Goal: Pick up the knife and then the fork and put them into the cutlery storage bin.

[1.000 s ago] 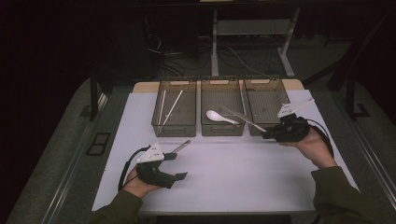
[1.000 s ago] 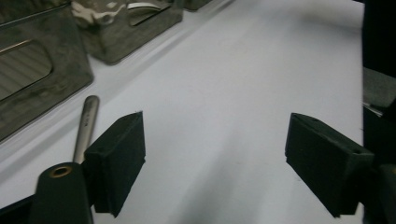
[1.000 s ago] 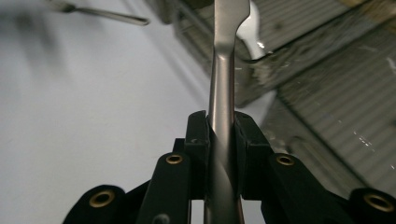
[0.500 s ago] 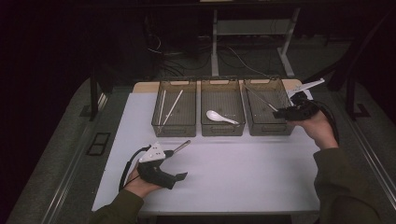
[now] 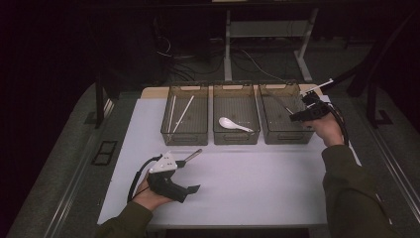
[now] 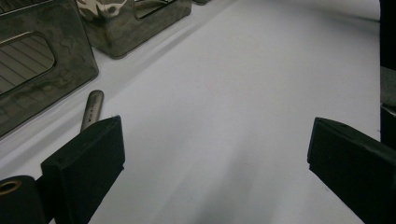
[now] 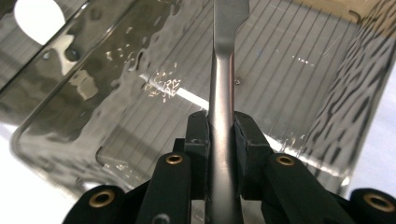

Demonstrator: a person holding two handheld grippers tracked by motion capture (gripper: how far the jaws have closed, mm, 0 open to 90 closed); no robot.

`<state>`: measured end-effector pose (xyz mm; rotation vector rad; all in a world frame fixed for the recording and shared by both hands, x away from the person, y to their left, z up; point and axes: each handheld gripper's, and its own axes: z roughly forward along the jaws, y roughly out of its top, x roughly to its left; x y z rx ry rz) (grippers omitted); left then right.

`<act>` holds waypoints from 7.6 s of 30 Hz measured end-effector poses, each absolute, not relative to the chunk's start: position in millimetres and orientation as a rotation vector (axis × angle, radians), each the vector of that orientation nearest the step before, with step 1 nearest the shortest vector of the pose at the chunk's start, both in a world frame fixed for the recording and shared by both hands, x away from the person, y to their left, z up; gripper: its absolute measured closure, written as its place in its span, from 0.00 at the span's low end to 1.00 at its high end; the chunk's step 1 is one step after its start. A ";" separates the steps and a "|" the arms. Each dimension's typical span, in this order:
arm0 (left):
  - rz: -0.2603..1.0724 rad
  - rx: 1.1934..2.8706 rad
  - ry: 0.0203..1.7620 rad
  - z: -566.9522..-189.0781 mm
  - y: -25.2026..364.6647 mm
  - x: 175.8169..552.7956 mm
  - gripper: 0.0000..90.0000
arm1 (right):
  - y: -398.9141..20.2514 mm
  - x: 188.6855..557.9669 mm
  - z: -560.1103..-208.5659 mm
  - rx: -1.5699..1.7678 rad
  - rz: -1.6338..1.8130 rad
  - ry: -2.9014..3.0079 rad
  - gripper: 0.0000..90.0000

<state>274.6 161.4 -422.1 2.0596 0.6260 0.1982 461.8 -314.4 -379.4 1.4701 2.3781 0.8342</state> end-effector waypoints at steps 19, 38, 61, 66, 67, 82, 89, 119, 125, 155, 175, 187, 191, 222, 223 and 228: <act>0.193 2.054 0.618 -420.7 161.5 273.6 0.03 | -313.8 468.5 -386.6 1.524 0.920 2.346 0.57; 0.205 2.048 0.623 -419.4 163.8 274.9 0.03 | -322.3 408.8 -367.2 1.409 1.095 2.265 0.31; 0.242 2.067 0.725 -412.4 174.8 290.5 0.27 | -280.2 308.6 -395.5 1.098 1.228 2.388 0.24; 0.242 2.076 0.759 -407.0 181.1 305.4 0.52 | -274.7 291.4 -406.6 1.060 1.212 2.434 0.24; 0.237 2.082 0.764 -406.7 182.2 308.8 0.59 | -274.2 288.4 -408.2 1.056 1.208 2.437 0.24; 0.263 2.258 0.920 -430.1 172.4 365.2 0.99 | -278.8 265.1 -422.8 1.042 1.233 2.432 0.24; 0.219 2.312 0.898 -436.0 166.1 369.9 0.99 | -277.6 265.1 -423.7 1.031 1.234 2.439 0.24; 0.192 2.384 0.748 -427.7 189.4 338.2 0.84 | -277.7 264.7 -423.1 1.026 1.240 2.441 0.24; 0.179 2.442 0.721 -432.6 187.3 339.0 0.89 | -278.6 264.8 -422.9 1.026 1.241 2.441 0.24; 0.075 2.352 0.508 -411.3 152.3 324.0 0.94 | -249.7 285.0 -403.1 0.798 1.248 2.642 0.32; -0.030 2.318 0.147 -390.8 79.4 290.3 0.94 | -175.7 302.0 -392.1 0.381 1.240 2.868 0.51; -0.058 2.337 0.112 -391.3 67.2 286.6 0.94 | -147.0 299.3 -403.6 0.198 1.117 2.991 0.68; -0.050 2.345 0.089 -390.7 66.0 287.2 0.94 | -140.5 295.7 -405.7 0.148 1.074 3.000 0.76; 0.038 2.266 0.062 -386.4 74.3 288.5 0.63 | -136.1 291.1 -408.9 0.095 0.983 3.014 0.97; 0.042 2.255 0.079 -385.5 76.3 288.8 0.60 | -137.1 292.1 -408.5 0.085 0.981 3.010 0.97; 0.057 2.167 0.194 -381.7 96.5 291.4 0.45 | -145.6 295.8 -404.2 0.145 0.998 2.992 0.97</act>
